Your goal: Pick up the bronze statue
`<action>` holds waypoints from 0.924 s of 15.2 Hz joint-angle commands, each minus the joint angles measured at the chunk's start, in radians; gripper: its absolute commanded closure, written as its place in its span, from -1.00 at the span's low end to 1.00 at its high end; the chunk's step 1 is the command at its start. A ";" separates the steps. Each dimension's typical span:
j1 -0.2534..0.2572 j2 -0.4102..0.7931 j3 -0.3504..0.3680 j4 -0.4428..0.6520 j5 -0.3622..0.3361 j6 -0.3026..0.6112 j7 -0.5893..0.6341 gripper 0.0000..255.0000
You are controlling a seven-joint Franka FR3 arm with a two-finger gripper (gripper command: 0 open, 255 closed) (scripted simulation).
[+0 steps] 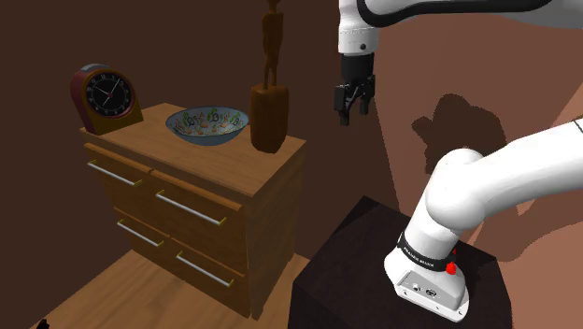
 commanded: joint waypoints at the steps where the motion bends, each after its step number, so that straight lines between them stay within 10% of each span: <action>1: 0.000 0.000 0.000 0.000 0.000 0.000 0.000 -1.00; 14: -0.156 0.396 0.287 0.303 -0.165 0.230 0.633 -1.00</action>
